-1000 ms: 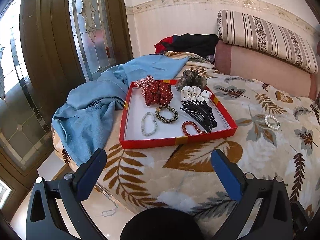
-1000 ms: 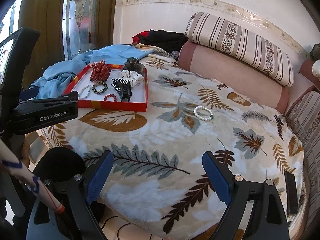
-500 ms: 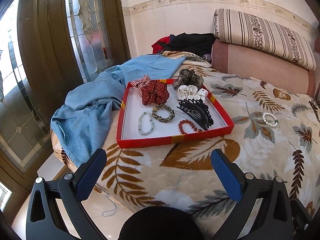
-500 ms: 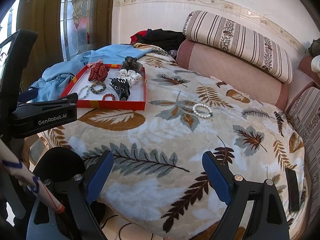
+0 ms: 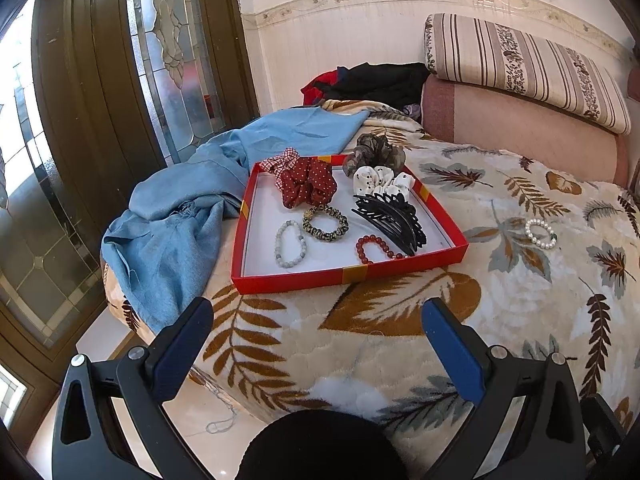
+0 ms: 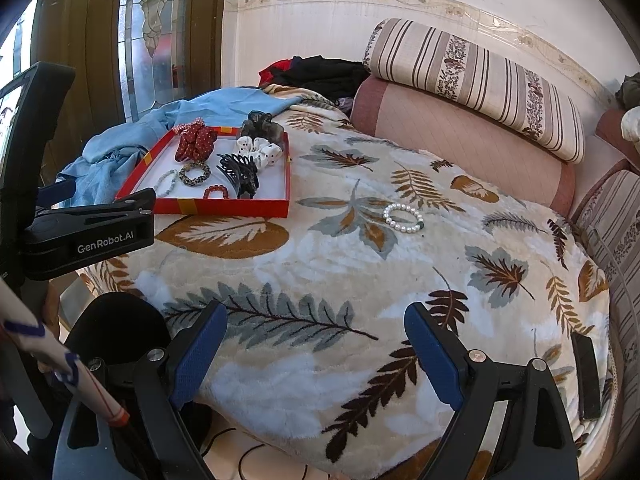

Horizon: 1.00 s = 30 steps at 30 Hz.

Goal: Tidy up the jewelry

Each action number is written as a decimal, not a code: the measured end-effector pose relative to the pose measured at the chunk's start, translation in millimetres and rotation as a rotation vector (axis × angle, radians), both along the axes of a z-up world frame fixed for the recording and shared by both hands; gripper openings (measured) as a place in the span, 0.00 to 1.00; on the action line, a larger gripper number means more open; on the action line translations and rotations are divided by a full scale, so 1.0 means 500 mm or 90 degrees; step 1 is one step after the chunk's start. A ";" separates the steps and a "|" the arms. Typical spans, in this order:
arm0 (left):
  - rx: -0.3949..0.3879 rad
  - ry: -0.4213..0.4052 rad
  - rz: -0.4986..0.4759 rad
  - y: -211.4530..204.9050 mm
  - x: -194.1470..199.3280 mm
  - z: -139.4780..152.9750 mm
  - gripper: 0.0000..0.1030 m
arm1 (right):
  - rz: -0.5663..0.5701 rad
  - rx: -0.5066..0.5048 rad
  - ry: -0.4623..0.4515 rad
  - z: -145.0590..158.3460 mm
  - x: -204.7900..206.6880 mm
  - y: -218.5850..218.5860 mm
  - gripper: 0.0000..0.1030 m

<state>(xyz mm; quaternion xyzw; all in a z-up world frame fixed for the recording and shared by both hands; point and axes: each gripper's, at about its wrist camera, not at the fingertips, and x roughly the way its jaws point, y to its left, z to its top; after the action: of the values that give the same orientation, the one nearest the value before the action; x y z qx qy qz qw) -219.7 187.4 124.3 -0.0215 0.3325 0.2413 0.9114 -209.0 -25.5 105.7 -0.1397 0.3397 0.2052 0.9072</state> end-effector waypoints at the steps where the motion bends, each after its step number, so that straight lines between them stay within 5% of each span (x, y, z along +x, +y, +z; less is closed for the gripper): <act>1: -0.001 0.000 0.000 0.000 0.000 0.000 1.00 | 0.000 0.000 0.001 -0.001 0.000 0.000 0.90; 30: -0.004 0.003 0.000 0.004 -0.002 -0.008 1.00 | -0.003 -0.003 0.006 -0.005 0.003 -0.003 0.90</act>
<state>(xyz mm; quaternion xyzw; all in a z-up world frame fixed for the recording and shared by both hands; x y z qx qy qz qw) -220.8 189.6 120.2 -0.0241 0.3353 0.2403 0.9106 -207.7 -27.2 103.1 -0.1402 0.3445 0.2030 0.9058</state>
